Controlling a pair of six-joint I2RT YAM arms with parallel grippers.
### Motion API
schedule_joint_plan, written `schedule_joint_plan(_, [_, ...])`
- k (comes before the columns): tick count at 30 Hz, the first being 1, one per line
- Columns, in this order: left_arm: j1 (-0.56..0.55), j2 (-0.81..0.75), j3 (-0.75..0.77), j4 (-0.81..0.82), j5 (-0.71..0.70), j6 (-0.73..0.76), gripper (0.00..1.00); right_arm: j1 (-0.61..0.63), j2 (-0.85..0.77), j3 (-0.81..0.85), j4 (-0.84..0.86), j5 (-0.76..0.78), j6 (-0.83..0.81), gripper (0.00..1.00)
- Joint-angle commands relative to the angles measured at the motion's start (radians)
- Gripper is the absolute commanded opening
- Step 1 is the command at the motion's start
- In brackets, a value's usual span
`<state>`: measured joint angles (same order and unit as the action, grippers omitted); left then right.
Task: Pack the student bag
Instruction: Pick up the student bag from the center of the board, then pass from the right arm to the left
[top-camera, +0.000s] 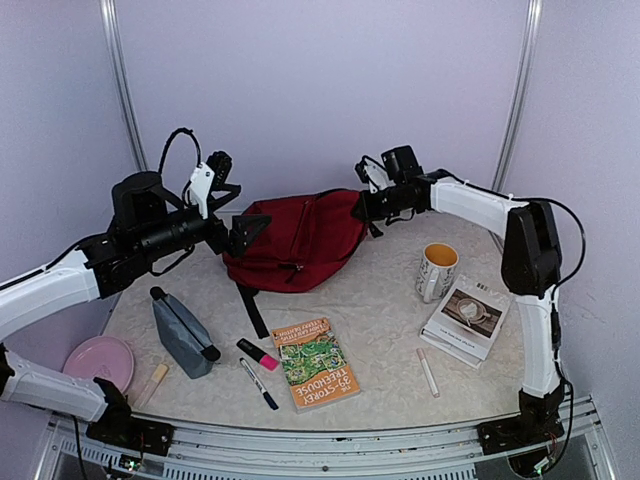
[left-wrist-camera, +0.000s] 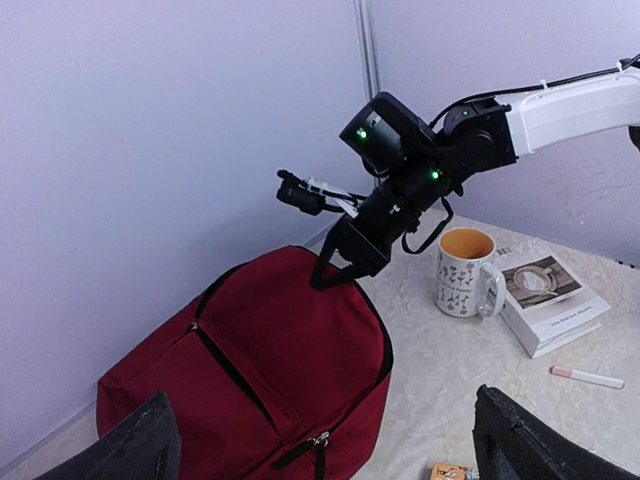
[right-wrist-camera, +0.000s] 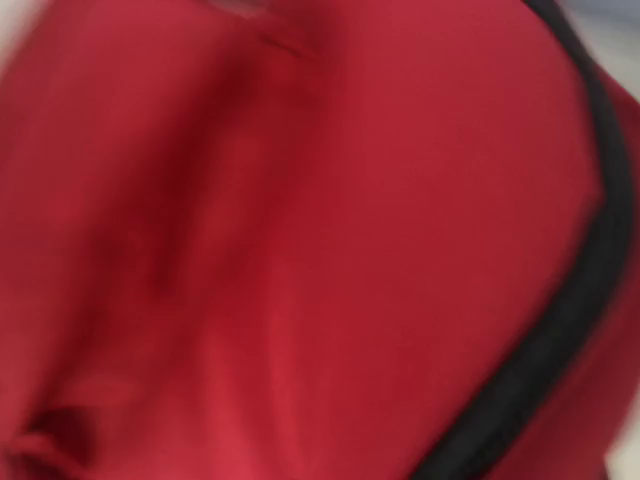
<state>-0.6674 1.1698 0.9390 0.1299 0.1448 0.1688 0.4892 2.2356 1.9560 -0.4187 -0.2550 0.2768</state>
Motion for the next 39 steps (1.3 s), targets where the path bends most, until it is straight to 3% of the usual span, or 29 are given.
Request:
schedule_joint_plan(1, [0.006,-0.092,0.003,0.025,0.134,0.037,0.98,0.047,-0.249,0.114,-0.011,-0.180,-0.182,0.00])
schedule_joint_plan(5, [0.003,-0.117,0.014,-0.006,0.128,0.066,0.93,0.073,-0.376,0.108,0.073,-0.305,-0.033,0.00])
schedule_joint_plan(10, [-0.057,-0.096,0.031,-0.117,0.146,0.149,0.91,0.162,-0.514,-0.118,0.508,-0.325,0.216,0.00])
schedule_joint_plan(15, [-0.143,-0.159,-0.088,-0.094,0.162,0.260,0.99,0.219,-0.519,-0.061,0.642,-0.404,0.259,0.00])
schedule_joint_plan(22, [-0.178,-0.193,-0.246,0.046,0.129,0.257,0.99,0.221,-0.489,-0.026,0.799,-0.616,0.382,0.00])
schedule_joint_plan(26, [-0.181,-0.172,-0.300,0.183,0.119,0.177,0.99,0.230,-0.479,-0.063,0.923,-0.632,0.482,0.00])
schedule_joint_plan(31, [-0.245,-0.132,-0.413,0.449,0.073,0.144,0.99,0.268,-0.462,-0.129,1.047,-0.547,0.524,0.00])
schedule_joint_plan(36, [-0.327,0.010,-0.455,0.746,-0.268,0.260,0.96,0.285,-0.413,-0.112,1.131,-0.539,0.594,0.00])
schedule_joint_plan(39, [-0.336,0.108,-0.417,0.838,-0.375,0.308,0.82,0.285,-0.401,-0.112,1.148,-0.545,0.618,0.00])
